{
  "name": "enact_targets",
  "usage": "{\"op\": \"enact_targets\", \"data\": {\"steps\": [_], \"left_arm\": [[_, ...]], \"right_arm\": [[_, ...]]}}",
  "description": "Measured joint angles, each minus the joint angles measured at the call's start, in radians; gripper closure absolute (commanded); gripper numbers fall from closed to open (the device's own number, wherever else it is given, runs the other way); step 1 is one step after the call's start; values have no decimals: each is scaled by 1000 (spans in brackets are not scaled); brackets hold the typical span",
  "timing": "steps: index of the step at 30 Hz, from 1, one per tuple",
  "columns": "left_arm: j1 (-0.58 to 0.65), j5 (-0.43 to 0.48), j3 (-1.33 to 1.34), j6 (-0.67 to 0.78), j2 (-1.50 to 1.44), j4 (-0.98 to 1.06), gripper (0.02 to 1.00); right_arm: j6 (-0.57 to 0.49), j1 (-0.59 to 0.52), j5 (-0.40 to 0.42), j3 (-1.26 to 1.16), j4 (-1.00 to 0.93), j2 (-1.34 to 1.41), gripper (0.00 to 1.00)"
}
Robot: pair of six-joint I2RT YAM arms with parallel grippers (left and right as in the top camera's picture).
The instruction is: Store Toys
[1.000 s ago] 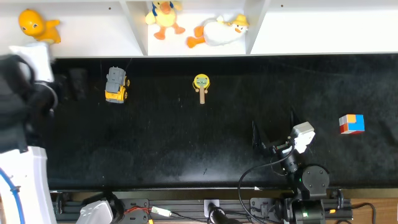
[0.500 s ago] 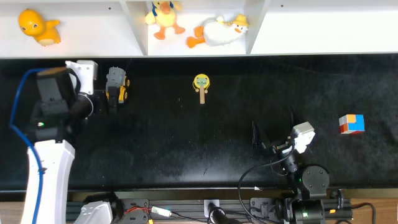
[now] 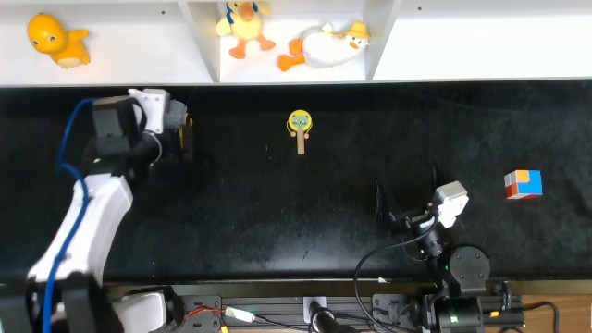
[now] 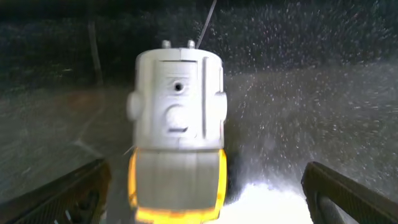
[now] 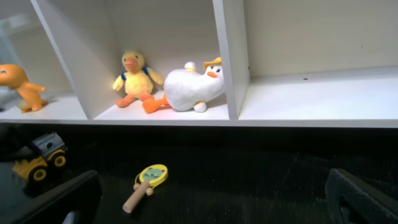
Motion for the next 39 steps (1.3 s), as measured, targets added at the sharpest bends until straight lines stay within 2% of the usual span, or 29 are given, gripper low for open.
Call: {"op": "enact_targets", "data": {"steps": [6, 11, 19, 22, 27, 39], "left_arm": [[-4, -26, 0, 0, 77, 48, 20], [-4, -63, 0, -2, 80, 71, 102], [-4, -81, 0, -1, 101, 111, 130], [-4, -84, -1, -3, 116, 123, 196], [-4, -88, -2, -11, 116, 141, 411], [-4, -88, -1, -31, 116, 144, 570]], "right_arm": [[0, 0, 0, 0, 0, 0, 5], [0, 0, 0, 0, 0, 0, 7], [0, 0, 0, 0, 0, 0, 5], [0, 0, 0, 0, 0, 0, 5], [0, 0, 0, 0, 0, 0, 5], [0, 0, 0, 0, 0, 0, 5]]}}
